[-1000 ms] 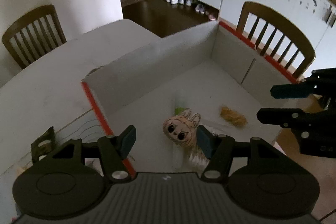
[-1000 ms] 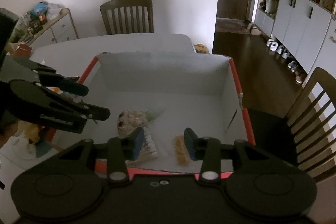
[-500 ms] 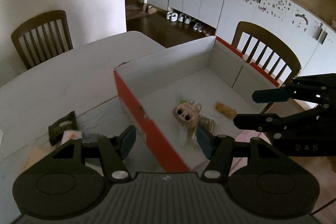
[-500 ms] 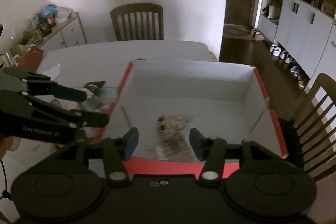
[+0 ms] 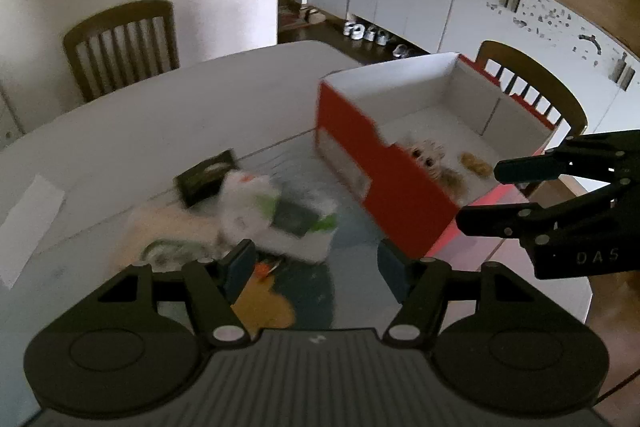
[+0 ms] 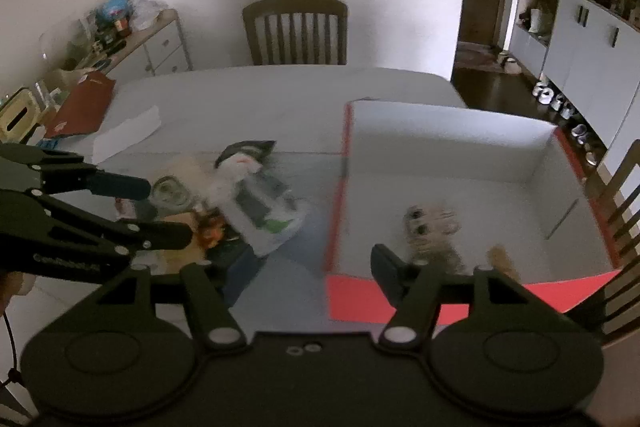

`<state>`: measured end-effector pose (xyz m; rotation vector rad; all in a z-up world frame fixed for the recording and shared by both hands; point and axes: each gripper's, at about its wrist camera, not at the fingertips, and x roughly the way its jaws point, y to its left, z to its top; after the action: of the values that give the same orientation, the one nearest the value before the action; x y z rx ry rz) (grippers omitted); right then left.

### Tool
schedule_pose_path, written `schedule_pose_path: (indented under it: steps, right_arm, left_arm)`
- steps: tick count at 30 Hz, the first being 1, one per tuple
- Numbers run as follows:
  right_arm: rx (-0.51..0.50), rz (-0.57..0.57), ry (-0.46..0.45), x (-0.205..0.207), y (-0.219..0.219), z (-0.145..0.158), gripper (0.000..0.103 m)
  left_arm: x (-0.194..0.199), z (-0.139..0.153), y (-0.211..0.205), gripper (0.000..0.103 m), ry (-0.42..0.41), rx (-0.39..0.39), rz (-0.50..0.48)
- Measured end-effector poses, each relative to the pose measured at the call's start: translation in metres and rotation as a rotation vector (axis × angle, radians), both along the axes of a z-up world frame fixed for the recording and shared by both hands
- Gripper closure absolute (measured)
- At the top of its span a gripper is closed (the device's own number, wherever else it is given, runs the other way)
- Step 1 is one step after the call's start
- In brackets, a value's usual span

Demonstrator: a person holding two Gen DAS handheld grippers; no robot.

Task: Organize objects
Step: 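Move both grippers back over the remaining items on the table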

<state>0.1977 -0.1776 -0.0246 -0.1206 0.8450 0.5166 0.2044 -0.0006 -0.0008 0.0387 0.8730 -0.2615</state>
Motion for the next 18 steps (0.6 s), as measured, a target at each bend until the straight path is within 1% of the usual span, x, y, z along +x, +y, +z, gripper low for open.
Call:
schedule_pose_path:
  steps: [3, 4, 5, 6, 9, 13, 15, 16, 18]
  right_arm:
    - [-0.001, 0.008, 0.007, -0.006, 0.018, -0.003, 0.032]
    - [-0.002, 0.009, 0.008, -0.010, 0.024, -0.003, 0.030]
    - [-0.004, 0.010, 0.010, -0.011, 0.029, -0.004, 0.029]
    - [-0.004, 0.012, 0.015, -0.013, 0.035, -0.006, 0.028]
    - [-0.005, 0.015, 0.026, -0.017, 0.049, -0.009, 0.024]
    - [-0.011, 0.018, 0.033, -0.022, 0.067, -0.013, 0.019]
    - [-0.016, 0.021, 0.037, -0.024, 0.076, -0.016, 0.017]
    - [-0.020, 0.022, 0.039, -0.024, 0.081, -0.017, 0.016]
    - [-0.028, 0.023, 0.043, -0.025, 0.089, -0.020, 0.016]
  left_arm:
    - [-0.010, -0.003, 0.024, 0.036, 0.001, -0.003, 0.016]
    - [-0.013, -0.004, 0.031, 0.033, 0.002, -0.004, 0.022]
    - [-0.016, -0.005, 0.039, 0.025, 0.004, -0.005, 0.029]
    - [-0.018, -0.007, 0.046, 0.023, 0.004, -0.009, 0.033]
    - [-0.024, -0.013, 0.066, 0.023, 0.017, -0.027, 0.041]
    - [-0.029, -0.022, 0.087, 0.023, 0.029, -0.023, 0.051]
    - [-0.031, -0.026, 0.098, 0.020, 0.036, -0.026, 0.053]
    - [-0.032, -0.028, 0.103, 0.016, 0.037, -0.029, 0.057]
    - [-0.033, -0.032, 0.115, 0.015, 0.038, -0.035, 0.063]
